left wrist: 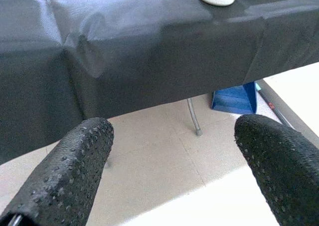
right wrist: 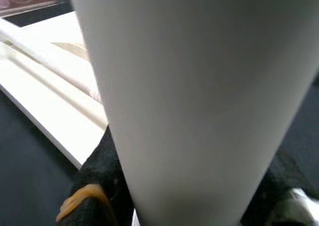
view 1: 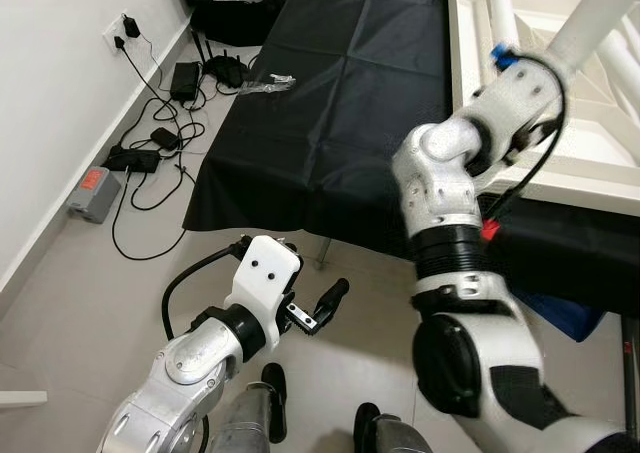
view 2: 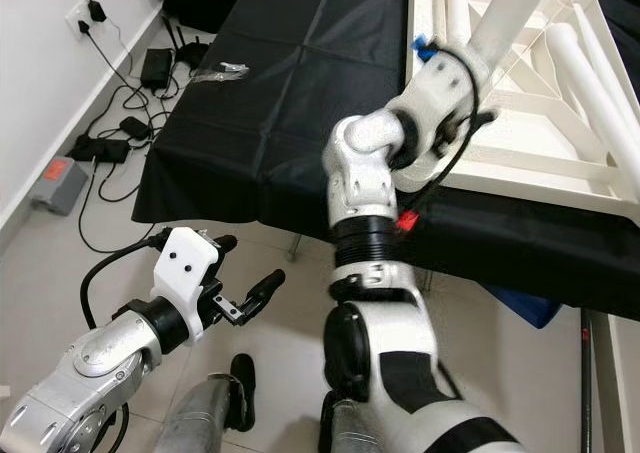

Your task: Building children table

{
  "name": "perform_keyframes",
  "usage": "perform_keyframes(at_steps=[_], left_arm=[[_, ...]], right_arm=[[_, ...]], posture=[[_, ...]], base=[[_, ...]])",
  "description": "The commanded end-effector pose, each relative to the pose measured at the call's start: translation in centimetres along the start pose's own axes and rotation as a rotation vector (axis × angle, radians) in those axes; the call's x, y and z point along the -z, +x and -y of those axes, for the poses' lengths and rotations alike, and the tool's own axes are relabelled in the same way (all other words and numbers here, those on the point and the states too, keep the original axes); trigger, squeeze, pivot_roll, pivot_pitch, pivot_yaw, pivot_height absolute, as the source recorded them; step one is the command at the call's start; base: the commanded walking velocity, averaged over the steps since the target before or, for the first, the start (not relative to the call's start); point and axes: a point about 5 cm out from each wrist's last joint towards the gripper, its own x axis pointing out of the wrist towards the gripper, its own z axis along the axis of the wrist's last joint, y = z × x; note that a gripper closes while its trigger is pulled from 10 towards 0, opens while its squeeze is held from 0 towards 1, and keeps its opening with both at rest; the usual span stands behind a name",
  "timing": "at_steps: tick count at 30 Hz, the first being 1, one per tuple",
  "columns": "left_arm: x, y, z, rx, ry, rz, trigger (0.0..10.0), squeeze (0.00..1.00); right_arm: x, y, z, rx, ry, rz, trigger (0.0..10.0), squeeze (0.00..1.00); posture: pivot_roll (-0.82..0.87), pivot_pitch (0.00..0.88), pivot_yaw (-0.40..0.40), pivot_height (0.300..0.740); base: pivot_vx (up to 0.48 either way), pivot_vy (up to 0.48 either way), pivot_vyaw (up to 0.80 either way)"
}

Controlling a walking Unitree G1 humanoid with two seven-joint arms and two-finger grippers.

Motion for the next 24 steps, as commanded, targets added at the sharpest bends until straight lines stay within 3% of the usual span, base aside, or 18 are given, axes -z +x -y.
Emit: perform_keyframes(at_steps=[1,2,3,4,22,23,24], left_arm=[[0.1,-0.1,0.5,0.014,-0.008,0.001,10.0,0.0],[0.1,-0.1,0.5,0.014,-0.008,0.001,10.0,0.0],[0.2,-0.1,0.5,0.014,-0.009,0.0,10.0,0.0],[0.2,0.0,0.4,0.015,-0.007,-0.003,10.0,0.0],[0.3,0.2,0.1,0.005,0.001,-0.005,10.0,0.0],[0.3,0.3,0.1,0.005,0.001,-0.005,10.0,0.0],[0.3,0.3,0.1,0.005,0.001,-0.005,10.0,0.0]], right_arm=[[2.1,0.7,1.2,0.053,-0.033,-0.103,10.0,0.0],[2.1,0.7,1.2,0.053,-0.033,-0.103,10.0,0.0],[2.1,0.6,1.1,0.042,-0.026,-0.099,10.0,1.0],[1.8,0.5,0.9,0.019,-0.015,-0.081,10.0,0.0],[-0.6,-1.2,-0.1,-0.219,0.079,0.095,10.0,0.0],[-0.7,-1.6,-0.1,-0.239,0.118,0.073,10.0,1.0],[-0.7,-1.6,-0.1,-0.239,0.118,0.073,10.0,1.0]], posture=[[0.17,0.373,-0.051,0.74],[0.17,0.373,-0.051,0.74],[0.16,0.375,-0.053,0.74],[0.17,0.373,-0.047,0.74],[0.16,0.375,-0.04,0.74],[0.16,0.373,-0.04,0.74],[0.16,0.373,-0.04,0.74]], base=[[0.0,0.0,0.0],[0.0,0.0,0.0],[0.0,0.0,0.0],[0.0,0.0,0.0],[0.0,0.0,0.0],[0.0,0.0,0.0],[0.0,0.0,0.0]])
